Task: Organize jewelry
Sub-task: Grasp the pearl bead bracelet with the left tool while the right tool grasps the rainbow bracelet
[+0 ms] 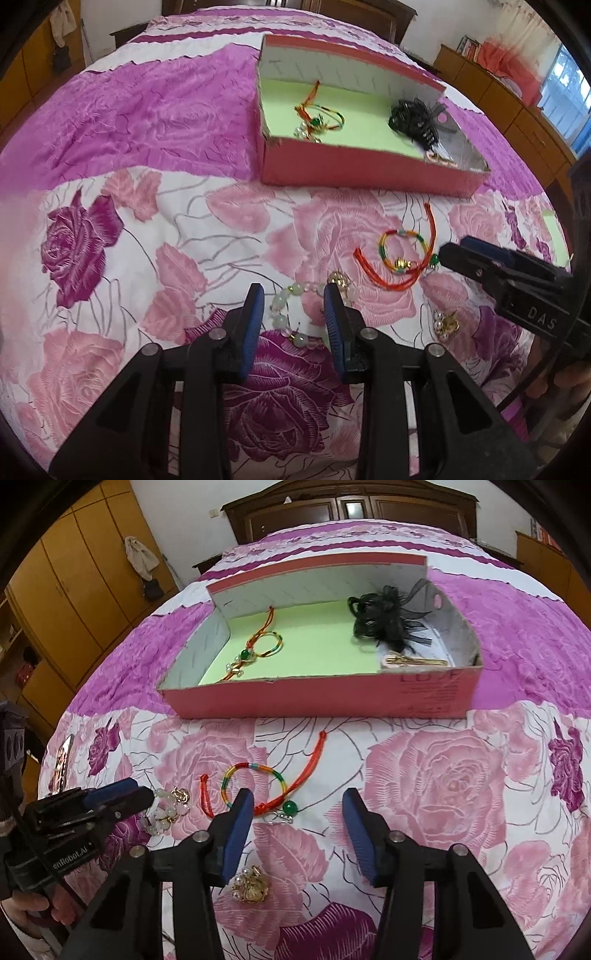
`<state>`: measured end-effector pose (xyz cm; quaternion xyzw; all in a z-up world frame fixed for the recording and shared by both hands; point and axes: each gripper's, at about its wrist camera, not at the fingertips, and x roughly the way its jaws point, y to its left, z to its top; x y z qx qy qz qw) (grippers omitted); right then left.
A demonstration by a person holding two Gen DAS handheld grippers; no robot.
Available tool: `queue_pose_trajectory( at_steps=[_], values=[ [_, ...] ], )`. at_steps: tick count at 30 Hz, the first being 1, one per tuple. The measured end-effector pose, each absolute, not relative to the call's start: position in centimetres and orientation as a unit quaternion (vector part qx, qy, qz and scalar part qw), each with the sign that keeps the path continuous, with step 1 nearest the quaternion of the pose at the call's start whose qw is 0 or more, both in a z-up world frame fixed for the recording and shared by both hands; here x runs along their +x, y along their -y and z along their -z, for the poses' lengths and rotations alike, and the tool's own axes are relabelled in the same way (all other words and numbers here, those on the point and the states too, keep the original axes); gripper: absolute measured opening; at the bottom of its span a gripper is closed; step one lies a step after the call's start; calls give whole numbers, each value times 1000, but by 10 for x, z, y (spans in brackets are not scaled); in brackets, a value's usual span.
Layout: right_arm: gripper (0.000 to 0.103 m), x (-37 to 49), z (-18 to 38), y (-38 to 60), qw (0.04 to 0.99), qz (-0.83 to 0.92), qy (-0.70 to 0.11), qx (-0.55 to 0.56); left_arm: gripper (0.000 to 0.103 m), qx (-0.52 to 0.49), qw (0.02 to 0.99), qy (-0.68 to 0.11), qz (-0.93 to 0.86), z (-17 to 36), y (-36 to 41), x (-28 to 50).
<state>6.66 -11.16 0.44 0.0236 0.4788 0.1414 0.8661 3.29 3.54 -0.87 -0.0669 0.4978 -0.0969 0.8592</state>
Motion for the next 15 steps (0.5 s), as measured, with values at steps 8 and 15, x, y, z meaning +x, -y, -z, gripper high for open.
queue_pose_trajectory(
  at_steps=[8, 15],
  values=[
    [36, 82, 10, 97, 851, -151, -502, 3, 25, -72, 852, -510, 96, 20, -38, 32],
    [17, 91, 21, 93, 839, -154, -522, 4, 23, -77, 852, -508, 100, 24, -40, 33]
  ],
)
